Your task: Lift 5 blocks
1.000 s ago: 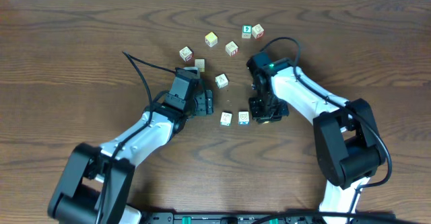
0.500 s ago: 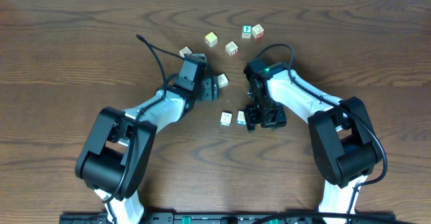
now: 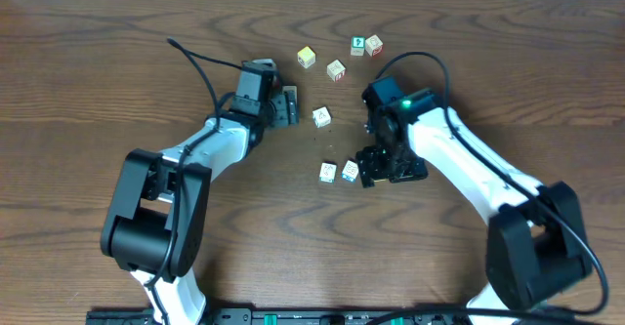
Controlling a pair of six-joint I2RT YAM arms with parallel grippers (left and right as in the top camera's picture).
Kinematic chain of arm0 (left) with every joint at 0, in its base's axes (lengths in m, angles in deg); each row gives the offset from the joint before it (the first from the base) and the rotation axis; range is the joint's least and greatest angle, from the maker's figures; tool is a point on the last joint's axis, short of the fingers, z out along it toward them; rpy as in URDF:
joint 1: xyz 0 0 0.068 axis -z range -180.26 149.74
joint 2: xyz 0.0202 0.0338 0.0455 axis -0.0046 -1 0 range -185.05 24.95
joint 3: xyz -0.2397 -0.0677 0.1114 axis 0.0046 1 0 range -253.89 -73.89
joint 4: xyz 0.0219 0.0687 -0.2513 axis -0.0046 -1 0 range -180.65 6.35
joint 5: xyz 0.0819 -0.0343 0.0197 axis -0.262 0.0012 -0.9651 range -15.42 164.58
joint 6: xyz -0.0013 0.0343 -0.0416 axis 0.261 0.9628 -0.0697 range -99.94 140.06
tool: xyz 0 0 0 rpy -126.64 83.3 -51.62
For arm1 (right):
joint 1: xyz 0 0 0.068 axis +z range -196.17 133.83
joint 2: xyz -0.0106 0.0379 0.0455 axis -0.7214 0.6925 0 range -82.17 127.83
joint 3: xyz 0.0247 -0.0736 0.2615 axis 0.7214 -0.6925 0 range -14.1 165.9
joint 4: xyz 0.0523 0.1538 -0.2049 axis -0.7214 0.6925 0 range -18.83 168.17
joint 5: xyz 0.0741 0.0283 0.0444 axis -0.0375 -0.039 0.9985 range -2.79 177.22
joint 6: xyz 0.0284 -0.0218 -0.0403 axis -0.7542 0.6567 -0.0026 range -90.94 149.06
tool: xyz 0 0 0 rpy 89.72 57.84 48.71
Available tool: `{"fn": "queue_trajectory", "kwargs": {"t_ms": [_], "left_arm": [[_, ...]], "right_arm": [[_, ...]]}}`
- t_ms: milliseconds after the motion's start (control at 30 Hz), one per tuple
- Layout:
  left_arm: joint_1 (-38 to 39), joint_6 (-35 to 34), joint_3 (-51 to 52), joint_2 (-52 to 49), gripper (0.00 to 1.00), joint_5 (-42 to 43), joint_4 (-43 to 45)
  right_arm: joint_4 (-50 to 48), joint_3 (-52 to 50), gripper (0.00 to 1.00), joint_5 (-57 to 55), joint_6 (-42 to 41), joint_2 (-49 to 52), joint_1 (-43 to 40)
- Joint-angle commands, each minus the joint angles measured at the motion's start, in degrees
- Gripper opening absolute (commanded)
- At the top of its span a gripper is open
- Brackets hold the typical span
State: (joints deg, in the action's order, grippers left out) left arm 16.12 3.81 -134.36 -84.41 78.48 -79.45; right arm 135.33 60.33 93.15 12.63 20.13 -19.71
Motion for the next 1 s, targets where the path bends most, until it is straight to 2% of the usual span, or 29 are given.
{"fn": "queue_trajectory", "kwargs": {"t_ms": [0, 200, 467, 733, 967], "left_arm": [[-1.01, 1.44, -1.4, -0.66, 0.82, -0.52, 1.86], [-2.43, 1.44, -1.66, -2.01, 0.82, -0.52, 3.85], [-4.5, 2.73, -3.89, -3.67, 0.82, -0.5, 4.02], [-4.74, 2.73, -8.57, -7.3, 0.82, 0.15, 3.8], [-4.76, 4.5, -10.12, -9.4, 0.82, 0.04, 3.8]], "right_arm": [[-0.48, 1.9, 0.74, -0.52, 3.21, -0.79, -1.64], [-7.74, 1.97, 0.73, -0.46, 6.1, -0.61, -2.05], [-16.87, 3.08, 0.77, 3.21, 7.21, 2.4, -2.14], [-17.05, 12.55, 0.75, 5.11, 10.16, 12.07, -1.92], [-14.51, 21.75, 0.67, 6.84, 12.74, 19.82, -1.07]]}}
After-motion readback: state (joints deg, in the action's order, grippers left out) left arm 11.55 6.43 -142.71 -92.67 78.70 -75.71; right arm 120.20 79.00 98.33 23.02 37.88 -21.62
